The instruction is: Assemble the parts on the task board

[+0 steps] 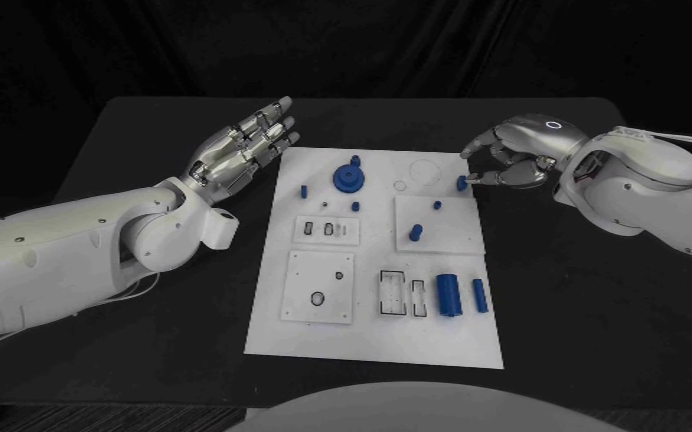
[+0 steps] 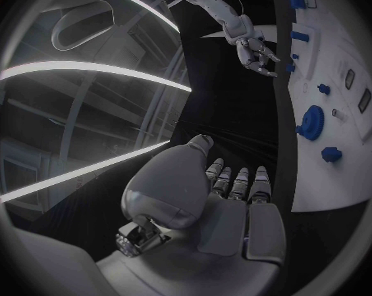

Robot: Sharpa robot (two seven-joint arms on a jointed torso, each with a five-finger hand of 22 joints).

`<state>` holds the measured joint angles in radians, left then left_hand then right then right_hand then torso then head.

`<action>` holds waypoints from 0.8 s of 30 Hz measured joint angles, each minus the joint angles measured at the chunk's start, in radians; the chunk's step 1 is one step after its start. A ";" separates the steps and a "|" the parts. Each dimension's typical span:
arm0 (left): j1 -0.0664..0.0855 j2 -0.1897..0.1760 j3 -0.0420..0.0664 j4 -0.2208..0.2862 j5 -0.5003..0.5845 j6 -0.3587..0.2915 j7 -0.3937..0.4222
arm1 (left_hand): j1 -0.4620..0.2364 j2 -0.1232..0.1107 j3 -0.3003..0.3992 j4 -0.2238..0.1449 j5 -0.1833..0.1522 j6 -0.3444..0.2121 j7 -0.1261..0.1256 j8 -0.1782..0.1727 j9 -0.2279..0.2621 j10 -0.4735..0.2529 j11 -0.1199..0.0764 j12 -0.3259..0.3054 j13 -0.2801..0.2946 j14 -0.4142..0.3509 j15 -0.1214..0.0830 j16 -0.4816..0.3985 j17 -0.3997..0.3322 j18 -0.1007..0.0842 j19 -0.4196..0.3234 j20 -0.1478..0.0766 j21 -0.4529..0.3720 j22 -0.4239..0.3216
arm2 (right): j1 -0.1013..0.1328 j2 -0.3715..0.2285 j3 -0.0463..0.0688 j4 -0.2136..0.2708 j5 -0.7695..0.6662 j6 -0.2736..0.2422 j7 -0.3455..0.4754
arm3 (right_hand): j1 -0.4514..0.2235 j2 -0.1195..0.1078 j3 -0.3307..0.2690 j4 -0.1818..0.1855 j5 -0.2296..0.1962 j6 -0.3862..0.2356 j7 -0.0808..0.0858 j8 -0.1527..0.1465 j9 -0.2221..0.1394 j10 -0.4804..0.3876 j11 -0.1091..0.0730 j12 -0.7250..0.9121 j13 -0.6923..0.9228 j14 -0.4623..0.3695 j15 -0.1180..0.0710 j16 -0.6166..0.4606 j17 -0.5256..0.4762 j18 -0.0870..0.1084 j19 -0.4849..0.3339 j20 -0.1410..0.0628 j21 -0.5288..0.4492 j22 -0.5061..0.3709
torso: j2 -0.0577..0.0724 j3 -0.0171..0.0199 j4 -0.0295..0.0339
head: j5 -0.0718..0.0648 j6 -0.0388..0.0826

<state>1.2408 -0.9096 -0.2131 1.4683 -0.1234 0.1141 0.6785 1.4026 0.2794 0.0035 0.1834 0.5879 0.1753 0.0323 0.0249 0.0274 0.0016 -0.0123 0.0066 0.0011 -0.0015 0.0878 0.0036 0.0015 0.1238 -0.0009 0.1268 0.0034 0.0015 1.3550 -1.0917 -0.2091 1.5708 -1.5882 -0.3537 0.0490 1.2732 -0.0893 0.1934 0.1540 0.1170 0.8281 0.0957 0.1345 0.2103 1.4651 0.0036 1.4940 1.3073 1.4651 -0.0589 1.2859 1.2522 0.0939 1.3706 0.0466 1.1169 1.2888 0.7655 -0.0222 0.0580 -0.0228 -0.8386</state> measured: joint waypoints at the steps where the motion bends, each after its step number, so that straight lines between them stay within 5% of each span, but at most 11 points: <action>1: 0.000 0.000 0.000 0.000 0.000 0.000 0.000 | 0.000 0.000 0.000 0.000 0.000 0.000 0.000 0.000 0.000 0.000 0.000 0.000 0.000 0.000 0.000 0.000 0.000 0.000 0.000 0.000 0.000 0.000 | -0.002 0.001 0.000 -0.003 0.000 -0.002 -0.001 | 0.000 0.000 -0.002 0.002 -0.003 0.000 0.000 0.000 0.000 0.000 0.000 0.000 0.000 0.000 0.000 -0.004 -0.002 0.000 0.000 0.000 -0.003 -0.001 | 0.000 0.0004 -0.0001 | 0.000 -0.001; 24: -0.001 0.001 0.000 0.000 0.000 0.001 0.000 | 0.000 0.000 0.004 -0.004 0.000 0.000 0.000 0.000 0.000 -0.004 0.004 0.000 0.001 0.000 0.000 0.000 -0.001 0.000 0.000 0.000 0.000 0.000 | -0.034 0.037 0.000 -0.044 0.005 -0.008 -0.020 | 0.005 -0.012 -0.024 0.024 -0.020 0.028 0.002 0.004 0.021 0.000 0.000 -0.010 0.001 0.000 0.000 -0.027 -0.024 0.000 0.000 0.000 -0.032 -0.011 | 0.001 -0.0026 0.0008 | -0.002 -0.008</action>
<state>1.2399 -0.9087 -0.2133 1.4681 -0.1234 0.1152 0.6785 1.4026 0.2794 0.0075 0.1793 0.5879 0.1753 0.0323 0.0249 0.0273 -0.0020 -0.0088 0.0066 0.0016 -0.0015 0.0877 0.0036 0.0009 0.1238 -0.0009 0.1268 0.0034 0.0016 1.3212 -1.0543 -0.2088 1.5264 -1.5831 -0.3614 0.0287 1.2778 -0.1016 0.1696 0.1779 0.0972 0.8557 0.0982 0.1383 0.2312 1.4651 0.0037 1.4841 1.3079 1.4651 -0.0589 1.2584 1.2280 0.0939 1.3705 0.0466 1.0847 1.2779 0.7664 -0.0248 0.0588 -0.0244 -0.8467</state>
